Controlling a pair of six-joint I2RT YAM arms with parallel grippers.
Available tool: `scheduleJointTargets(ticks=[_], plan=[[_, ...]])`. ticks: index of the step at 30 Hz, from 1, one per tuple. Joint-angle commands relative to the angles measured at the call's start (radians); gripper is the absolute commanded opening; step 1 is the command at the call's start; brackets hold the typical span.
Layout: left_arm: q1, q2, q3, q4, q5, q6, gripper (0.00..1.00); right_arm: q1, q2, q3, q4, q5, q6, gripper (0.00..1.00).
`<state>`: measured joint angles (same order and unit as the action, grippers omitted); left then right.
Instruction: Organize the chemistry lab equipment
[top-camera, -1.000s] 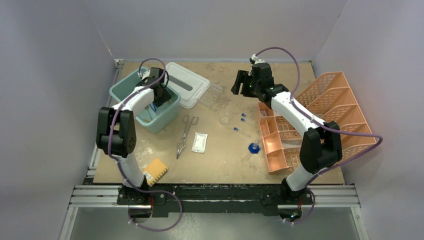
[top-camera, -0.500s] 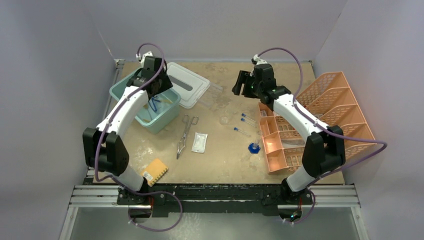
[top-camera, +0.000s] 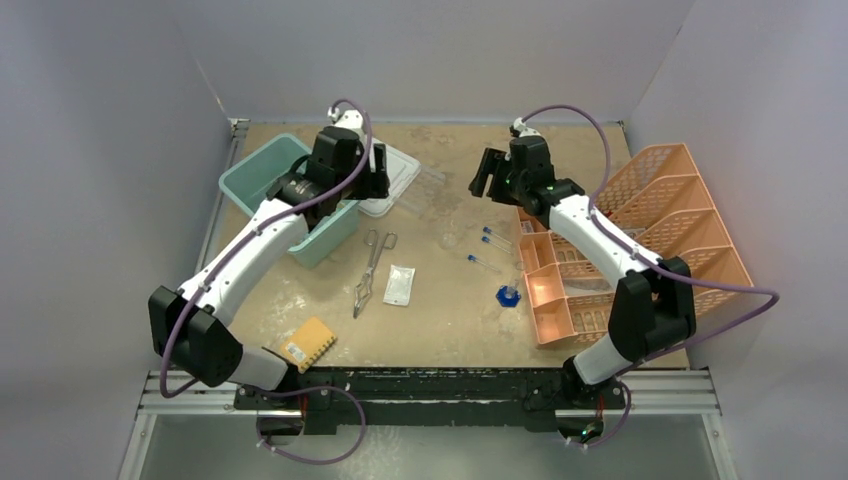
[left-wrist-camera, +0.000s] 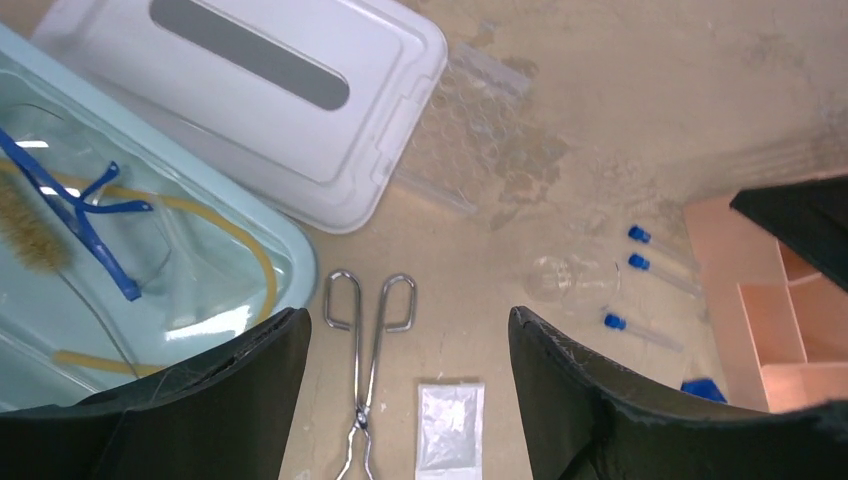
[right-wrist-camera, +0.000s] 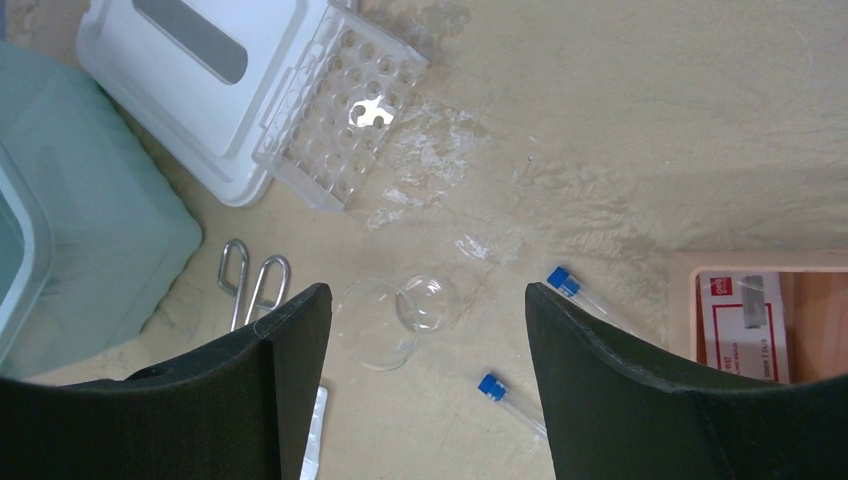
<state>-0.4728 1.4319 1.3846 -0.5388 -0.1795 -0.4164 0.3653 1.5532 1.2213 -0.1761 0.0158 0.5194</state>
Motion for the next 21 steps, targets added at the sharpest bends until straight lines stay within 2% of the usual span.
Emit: scheduleJointTargets(ticks=[1, 8, 21], plan=[[-0.044, -0.011, -0.05, 0.032, 0.062, 0.058, 0.7, -0.006, -0.062, 0.06, -0.033, 0.082, -0.024, 0.74], [-0.12, 0.026, -0.187, -0.035, 0.036, 0.047, 0.68, -0.011, -0.108, 0.064, -0.049, 0.137, -0.021, 0.74], [-0.132, 0.118, -0.384, 0.015, 0.019, -0.028, 0.65, -0.012, -0.141, 0.0, 0.012, 0.095, -0.007, 0.74]])
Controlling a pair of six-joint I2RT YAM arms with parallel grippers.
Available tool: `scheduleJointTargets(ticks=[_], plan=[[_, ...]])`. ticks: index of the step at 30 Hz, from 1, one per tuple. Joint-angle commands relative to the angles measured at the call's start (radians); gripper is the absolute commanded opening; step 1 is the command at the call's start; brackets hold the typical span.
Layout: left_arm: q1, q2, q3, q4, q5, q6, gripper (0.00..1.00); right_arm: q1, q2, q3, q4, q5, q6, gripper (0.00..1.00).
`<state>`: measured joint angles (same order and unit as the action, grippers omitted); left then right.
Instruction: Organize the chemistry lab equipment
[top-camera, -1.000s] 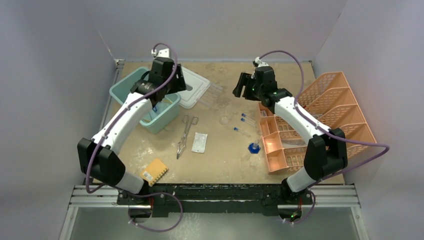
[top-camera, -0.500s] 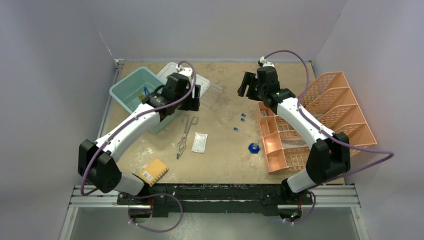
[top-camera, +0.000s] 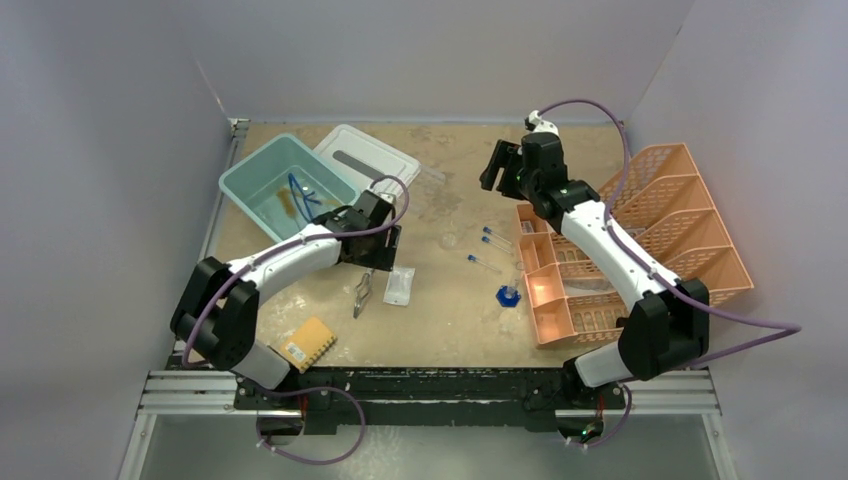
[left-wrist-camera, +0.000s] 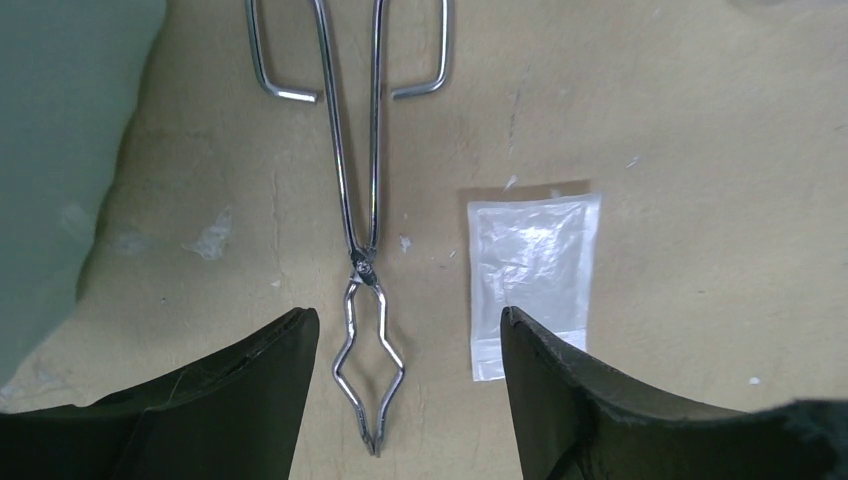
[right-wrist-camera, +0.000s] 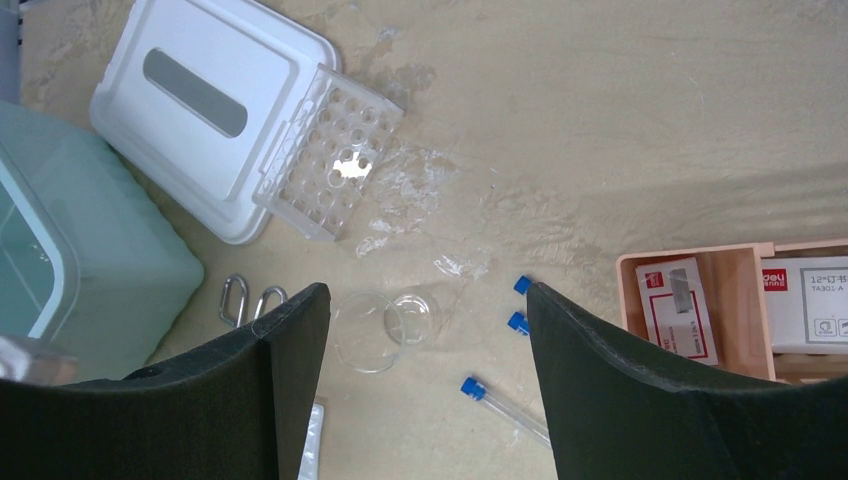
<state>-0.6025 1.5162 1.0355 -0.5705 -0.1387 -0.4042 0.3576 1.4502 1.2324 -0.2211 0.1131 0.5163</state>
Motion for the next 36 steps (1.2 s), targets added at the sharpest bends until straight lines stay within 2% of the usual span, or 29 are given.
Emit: scheduleJointTargets(ticks=[1, 7, 13, 22, 27, 32, 36], plan=[[-0.002, 0.049, -0.04, 0.044, -0.023, -0.045, 0.64, -0.004, -0.041, -0.013, 0.056, -0.001, -0.007, 0.74], [-0.004, 0.067, -0.088, 0.046, -0.012, -0.054, 0.54, -0.004, -0.05, -0.025, 0.044, 0.006, -0.02, 0.74], [-0.005, 0.095, -0.113, 0.069, -0.017, -0.07, 0.49, -0.004, -0.053, -0.04, 0.05, -0.006, -0.012, 0.74], [-0.005, 0.152, -0.108, 0.06, -0.027, -0.1, 0.29, -0.004, -0.081, -0.066, 0.045, -0.001, -0.009, 0.74], [-0.006, 0.16, -0.099, 0.054, -0.036, -0.115, 0.1, -0.005, -0.118, -0.066, 0.035, 0.025, -0.008, 0.74], [-0.011, 0.126, -0.076, 0.044, -0.034, -0.106, 0.01, -0.005, -0.132, -0.071, 0.02, 0.027, -0.008, 0.74], [-0.011, 0.07, -0.031, 0.027, -0.012, -0.103, 0.0, -0.014, -0.149, -0.043, -0.043, -0.06, 0.034, 0.76]])
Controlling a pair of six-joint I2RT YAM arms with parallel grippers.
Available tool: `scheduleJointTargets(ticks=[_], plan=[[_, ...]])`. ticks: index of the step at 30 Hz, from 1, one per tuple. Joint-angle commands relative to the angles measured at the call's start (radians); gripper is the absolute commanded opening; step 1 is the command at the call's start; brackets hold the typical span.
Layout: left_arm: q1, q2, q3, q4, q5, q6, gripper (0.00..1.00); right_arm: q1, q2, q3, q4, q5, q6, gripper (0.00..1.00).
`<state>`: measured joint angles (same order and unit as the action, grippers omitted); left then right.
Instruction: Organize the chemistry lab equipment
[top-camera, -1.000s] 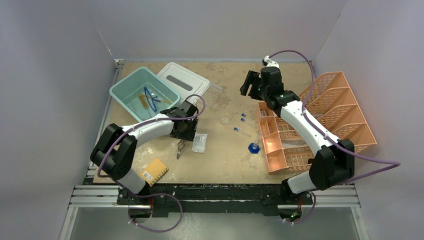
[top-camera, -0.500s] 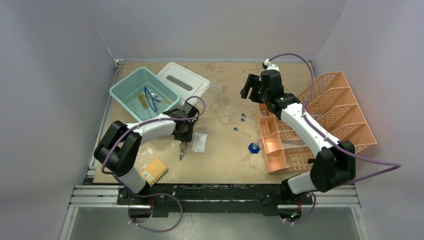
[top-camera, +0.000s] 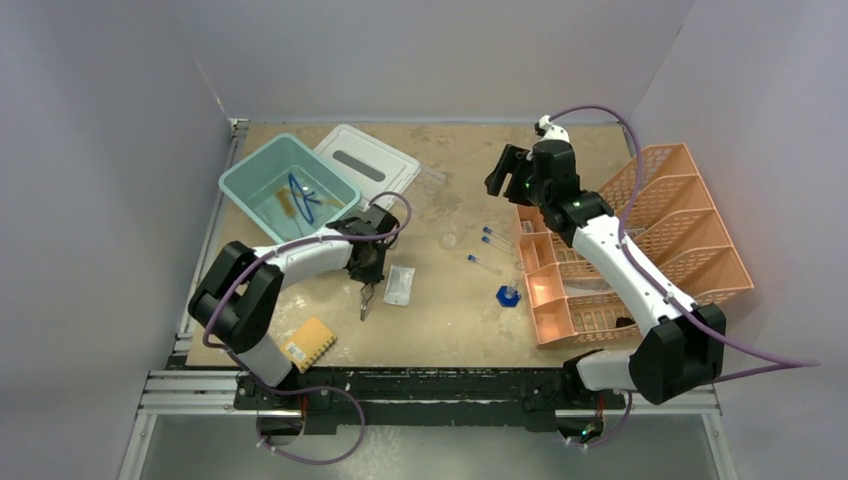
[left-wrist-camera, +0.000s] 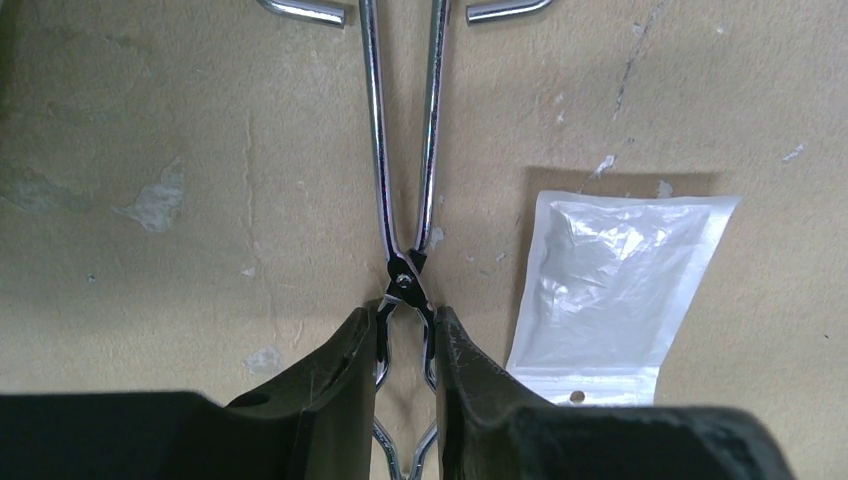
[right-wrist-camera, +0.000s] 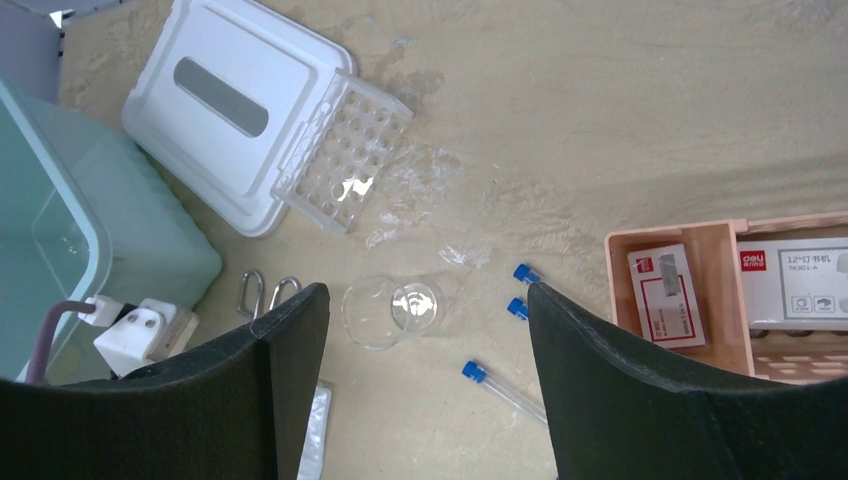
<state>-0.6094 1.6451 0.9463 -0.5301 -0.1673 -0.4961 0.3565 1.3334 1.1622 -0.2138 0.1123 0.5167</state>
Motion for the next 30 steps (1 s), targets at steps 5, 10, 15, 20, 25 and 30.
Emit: scheduleJointTargets(ticks=[5, 10, 15, 20, 25, 30], plan=[[-0.004, -0.122, 0.107, -0.01, 0.033, -0.029, 0.0, -0.014, -0.087, -0.045, 0.023, -0.185, 0.051, 0.76], [-0.003, -0.149, 0.149, -0.009, 0.062, -0.046, 0.0, -0.014, -0.094, -0.073, 0.022, -0.224, 0.052, 0.76], [-0.004, -0.176, 0.191, 0.033, 0.097, -0.094, 0.0, -0.013, -0.116, -0.125, 0.079, -0.307, 0.053, 0.76], [-0.003, -0.203, 0.239, 0.154, 0.12, -0.196, 0.0, -0.013, -0.108, -0.146, 0.133, -0.404, 0.014, 0.77], [-0.004, -0.214, 0.268, 0.296, 0.136, -0.308, 0.0, -0.008, -0.068, -0.154, 0.206, -0.598, -0.014, 0.81], [-0.004, -0.202, 0.319, 0.362, 0.141, -0.383, 0.0, 0.04, -0.02, -0.127, 0.293, -0.706, -0.03, 0.83]])
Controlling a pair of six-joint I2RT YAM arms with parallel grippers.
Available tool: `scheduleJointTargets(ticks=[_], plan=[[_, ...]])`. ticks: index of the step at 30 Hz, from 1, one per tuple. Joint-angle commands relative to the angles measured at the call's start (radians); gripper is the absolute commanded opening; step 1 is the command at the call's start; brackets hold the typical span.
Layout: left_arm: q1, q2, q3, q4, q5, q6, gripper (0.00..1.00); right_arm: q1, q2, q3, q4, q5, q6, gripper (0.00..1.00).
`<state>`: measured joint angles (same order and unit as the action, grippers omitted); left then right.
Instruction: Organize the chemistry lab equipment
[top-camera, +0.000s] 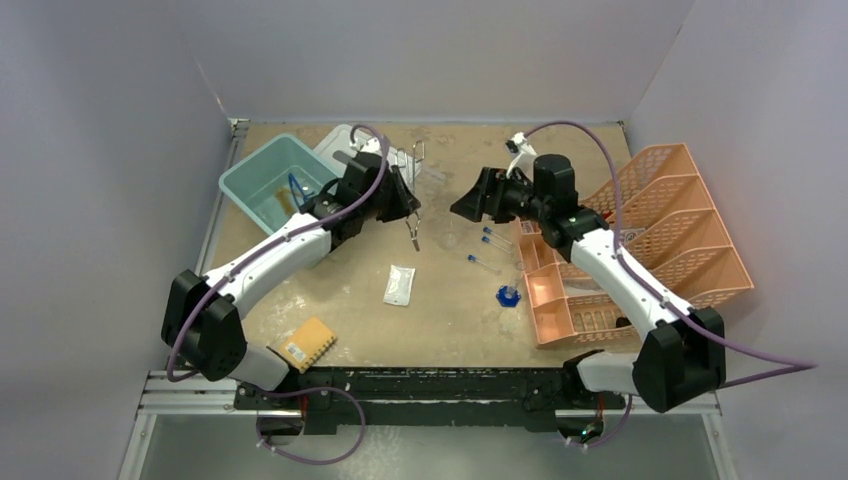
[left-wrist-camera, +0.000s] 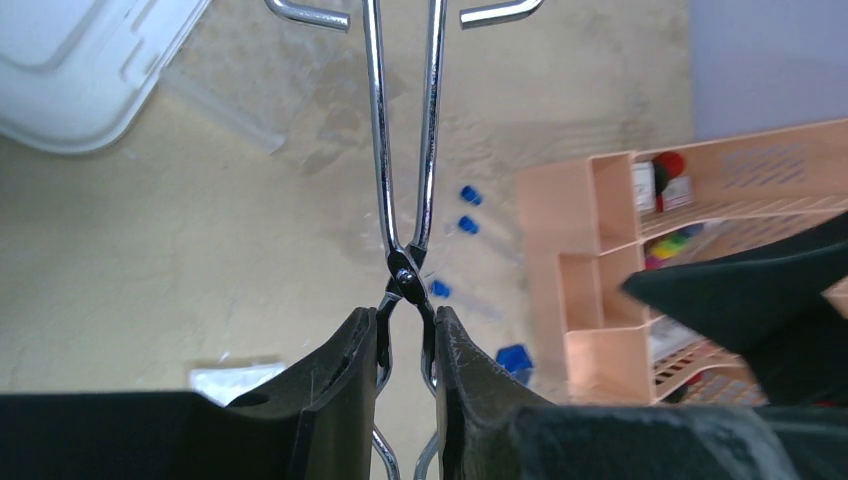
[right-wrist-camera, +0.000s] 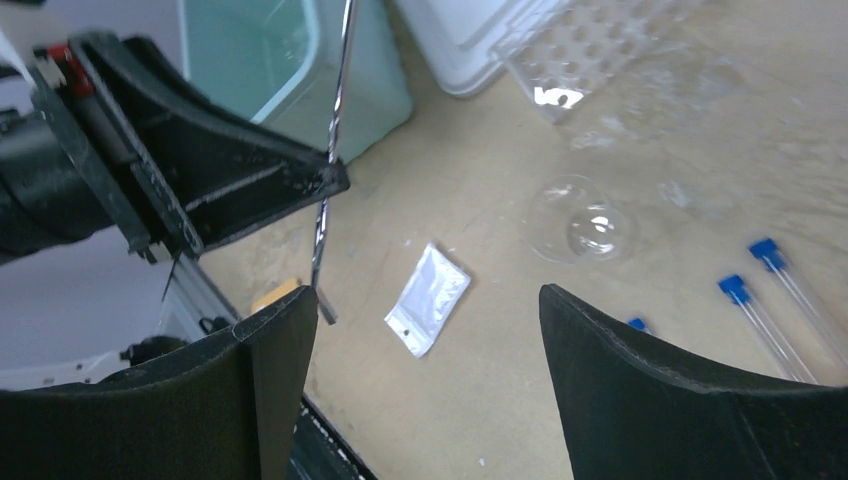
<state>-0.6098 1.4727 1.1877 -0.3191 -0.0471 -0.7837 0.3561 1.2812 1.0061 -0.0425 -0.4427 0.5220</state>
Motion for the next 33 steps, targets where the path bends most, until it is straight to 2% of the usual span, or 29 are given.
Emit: scheduleJointTargets(ticks=[1, 7, 12, 22, 24, 25, 26, 28, 30, 33], plan=[[-0.003, -0.025, 0.094, 0.154, 0.024, -0.107, 0.0, 0.061, 0.044, 0.047, 0.129, -0.155, -0.039, 0.84], [-0.002, -0.022, 0.148, 0.153, 0.015, -0.172, 0.0, 0.148, 0.132, 0.138, 0.145, -0.104, -0.042, 0.83], [0.0, -0.023, 0.164, 0.131, 0.003, -0.191, 0.0, 0.158, 0.165, 0.153, 0.183, -0.113, -0.027, 0.75], [0.014, -0.028, 0.18, 0.11, -0.003, -0.193, 0.0, 0.161, 0.226, 0.195, 0.231, -0.203, -0.022, 0.23], [0.026, -0.028, 0.177, 0.114, 0.018, -0.197, 0.0, 0.161, 0.232, 0.203, 0.238, -0.212, -0.017, 0.1], [0.032, -0.028, 0.172, 0.123, 0.032, -0.199, 0.05, 0.161, 0.234, 0.206, 0.243, -0.218, -0.015, 0.04], [0.035, -0.032, 0.162, 0.137, 0.041, -0.201, 0.15, 0.16, 0.236, 0.21, 0.25, -0.227, -0.011, 0.0], [0.042, -0.046, 0.133, 0.185, 0.065, -0.205, 0.29, 0.16, 0.237, 0.215, 0.265, -0.256, -0.002, 0.0], [0.05, -0.064, 0.103, 0.235, 0.08, -0.217, 0.36, 0.16, 0.235, 0.209, 0.293, -0.317, 0.022, 0.0], [0.06, -0.073, 0.089, 0.286, 0.117, -0.22, 0.38, 0.156, 0.227, 0.189, 0.352, -0.351, 0.037, 0.0]])
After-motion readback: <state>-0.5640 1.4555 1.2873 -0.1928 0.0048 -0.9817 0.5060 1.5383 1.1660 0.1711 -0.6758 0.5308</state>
